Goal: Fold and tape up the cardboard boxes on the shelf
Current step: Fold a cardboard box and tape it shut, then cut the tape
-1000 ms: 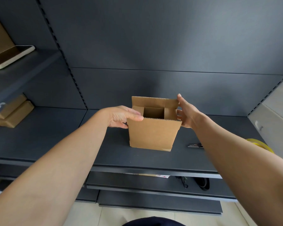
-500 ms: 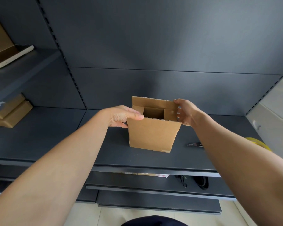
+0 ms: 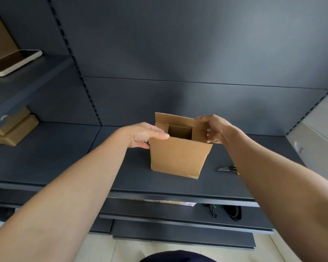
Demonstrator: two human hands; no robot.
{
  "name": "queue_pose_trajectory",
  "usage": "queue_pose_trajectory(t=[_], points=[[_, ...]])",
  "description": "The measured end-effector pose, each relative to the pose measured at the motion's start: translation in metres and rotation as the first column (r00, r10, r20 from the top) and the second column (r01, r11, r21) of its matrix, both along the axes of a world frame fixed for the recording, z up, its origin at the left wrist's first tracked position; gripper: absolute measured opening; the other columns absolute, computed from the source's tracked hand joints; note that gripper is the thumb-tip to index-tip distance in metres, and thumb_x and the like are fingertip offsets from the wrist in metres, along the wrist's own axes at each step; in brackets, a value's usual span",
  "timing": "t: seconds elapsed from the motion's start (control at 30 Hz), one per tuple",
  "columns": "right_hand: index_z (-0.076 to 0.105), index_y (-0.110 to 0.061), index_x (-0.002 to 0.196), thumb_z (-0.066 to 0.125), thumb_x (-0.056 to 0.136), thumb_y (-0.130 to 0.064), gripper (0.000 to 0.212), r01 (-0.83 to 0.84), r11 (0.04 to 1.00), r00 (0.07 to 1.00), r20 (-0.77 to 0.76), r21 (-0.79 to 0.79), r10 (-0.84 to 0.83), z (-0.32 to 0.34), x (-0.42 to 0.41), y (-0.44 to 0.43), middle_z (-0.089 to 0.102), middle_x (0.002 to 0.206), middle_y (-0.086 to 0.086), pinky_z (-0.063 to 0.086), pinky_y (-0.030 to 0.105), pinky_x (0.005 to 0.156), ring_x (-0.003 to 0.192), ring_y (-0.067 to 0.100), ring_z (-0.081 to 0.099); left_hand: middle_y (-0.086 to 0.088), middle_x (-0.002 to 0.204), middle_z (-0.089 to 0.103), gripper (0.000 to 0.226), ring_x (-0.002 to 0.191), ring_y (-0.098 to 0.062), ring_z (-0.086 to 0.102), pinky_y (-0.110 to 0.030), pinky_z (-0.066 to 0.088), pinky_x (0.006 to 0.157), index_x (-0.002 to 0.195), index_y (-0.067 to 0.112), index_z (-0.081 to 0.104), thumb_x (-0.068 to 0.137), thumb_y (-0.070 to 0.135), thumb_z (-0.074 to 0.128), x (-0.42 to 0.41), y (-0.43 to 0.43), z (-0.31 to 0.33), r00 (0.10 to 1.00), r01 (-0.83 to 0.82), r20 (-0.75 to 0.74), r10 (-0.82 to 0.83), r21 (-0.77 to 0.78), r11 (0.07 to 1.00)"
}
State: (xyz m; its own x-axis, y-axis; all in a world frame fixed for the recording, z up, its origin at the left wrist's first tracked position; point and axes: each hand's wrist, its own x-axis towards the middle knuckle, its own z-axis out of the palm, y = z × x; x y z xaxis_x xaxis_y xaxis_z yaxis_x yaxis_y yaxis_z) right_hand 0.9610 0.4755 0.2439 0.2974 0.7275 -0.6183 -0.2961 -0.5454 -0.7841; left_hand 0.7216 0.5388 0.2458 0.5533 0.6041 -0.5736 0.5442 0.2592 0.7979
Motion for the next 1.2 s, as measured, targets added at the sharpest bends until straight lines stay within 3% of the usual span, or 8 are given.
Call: queue_pose_trajectory(t=[0.23, 0.4, 0.5, 0.57, 0.77, 0.97, 1.1, 1.2], points=[[0.066, -0.013, 0.093, 0.055, 0.091, 0.004, 0.02, -0.194, 0.981, 0.95, 0.245, -0.032, 0.196, -0.013, -0.005, -0.002, 0.065, 0.1, 0.005, 0.051, 0.029, 0.08, 0.092, 0.018, 0.061, -0.001, 0.117, 0.066, 0.034, 0.118, -0.019, 0.055, -0.035, 0.038, 0.101, 0.107, 0.021, 0.067, 0.076, 0.029, 0.075, -0.002, 0.0, -0.002, 1.0, 0.001, 0.017, -0.001, -0.008, 1.0], [0.057, -0.018, 0.128, 0.063, 0.088, -0.002, 0.043, -0.302, 0.938, 0.837, 0.423, -0.172, 0.347, -0.011, -0.002, 0.004, 0.059, 0.121, 0.004, 0.042, 0.035, 0.103, 0.116, 0.022, 0.053, -0.003, 0.123, 0.06, 0.052, 0.119, -0.02, 0.053, -0.04, 0.04, 0.106, 0.115, 0.015, 0.061, 0.069, 0.031, 0.081, -0.004, -0.003, -0.007, 0.997, -0.073, 0.028, 0.072, 0.032, 0.997], [0.059, -0.021, 0.127, 0.066, 0.087, -0.006, 0.043, -0.32, 0.921, 0.792, 0.472, -0.22, 0.388, -0.008, -0.003, 0.004, 0.059, 0.121, 0.001, 0.042, 0.029, 0.089, 0.113, 0.02, 0.053, -0.004, 0.125, 0.055, 0.068, 0.11, -0.02, 0.059, -0.034, 0.049, 0.087, 0.124, 0.026, 0.046, 0.068, 0.024, 0.084, -0.004, -0.005, -0.007, 0.988, -0.137, 0.082, 0.134, 0.043, 0.99], [0.062, -0.023, 0.124, 0.066, 0.087, -0.006, 0.04, -0.316, 0.922, 0.794, 0.47, -0.223, 0.386, -0.008, -0.002, 0.004, 0.061, 0.115, 0.0, 0.04, 0.028, 0.085, 0.106, 0.018, 0.054, -0.002, 0.126, 0.055, 0.078, 0.111, -0.022, 0.059, -0.036, 0.047, 0.091, 0.133, 0.036, 0.04, 0.069, 0.023, 0.083, -0.005, -0.005, -0.005, 0.989, -0.12, 0.091, 0.117, 0.027, 0.992], [0.062, -0.017, 0.124, 0.066, 0.085, -0.001, 0.042, -0.307, 0.932, 0.846, 0.393, -0.191, 0.359, -0.015, 0.005, 0.009, 0.062, 0.121, 0.005, 0.04, 0.039, 0.107, 0.116, 0.023, 0.055, -0.003, 0.137, 0.052, 0.08, 0.12, -0.027, 0.054, -0.046, 0.038, 0.108, 0.142, 0.034, 0.039, 0.075, 0.021, 0.08, 0.0, -0.001, 0.003, 0.995, -0.095, 0.012, 0.095, -0.012, 0.995], [0.059, -0.013, 0.125, 0.062, 0.087, 0.003, 0.041, -0.293, 0.942, 0.892, 0.308, -0.167, 0.332, -0.016, 0.007, 0.01, 0.064, 0.114, 0.003, 0.045, 0.033, 0.102, 0.108, 0.018, 0.059, 0.001, 0.125, 0.053, 0.052, 0.101, -0.022, 0.058, -0.042, 0.052, 0.08, 0.128, 0.031, 0.053, 0.08, 0.026, 0.075, 0.023, -0.006, -0.003, 0.967, -0.235, -0.047, 0.249, 0.201, 0.951], [0.06, -0.014, 0.125, 0.06, 0.089, 0.002, 0.039, -0.274, 0.954, 0.921, 0.252, -0.124, 0.298, -0.017, 0.008, 0.007, 0.064, 0.109, 0.001, 0.047, 0.028, 0.09, 0.097, 0.015, 0.06, 0.003, 0.12, 0.048, 0.042, 0.1, -0.024, 0.058, -0.042, 0.055, 0.081, 0.118, 0.03, 0.054, 0.08, 0.025, 0.073, 0.033, -0.006, -0.016, 0.958, -0.235, -0.074, 0.277, 0.353, 0.906], [0.06, -0.016, 0.123, 0.059, 0.091, -0.004, 0.034, -0.288, 0.954, 0.918, 0.257, -0.088, 0.301, -0.022, 0.009, 0.006, 0.061, 0.122, 0.003, 0.041, 0.032, 0.104, 0.112, 0.017, 0.056, 0.002, 0.118, 0.049, 0.042, 0.096, -0.022, 0.058, -0.04, 0.054, 0.082, 0.115, 0.029, 0.052, 0.08, 0.022, 0.074, 0.035, -0.001, -0.021, 0.96, -0.216, -0.082, 0.268, 0.395, 0.893]])
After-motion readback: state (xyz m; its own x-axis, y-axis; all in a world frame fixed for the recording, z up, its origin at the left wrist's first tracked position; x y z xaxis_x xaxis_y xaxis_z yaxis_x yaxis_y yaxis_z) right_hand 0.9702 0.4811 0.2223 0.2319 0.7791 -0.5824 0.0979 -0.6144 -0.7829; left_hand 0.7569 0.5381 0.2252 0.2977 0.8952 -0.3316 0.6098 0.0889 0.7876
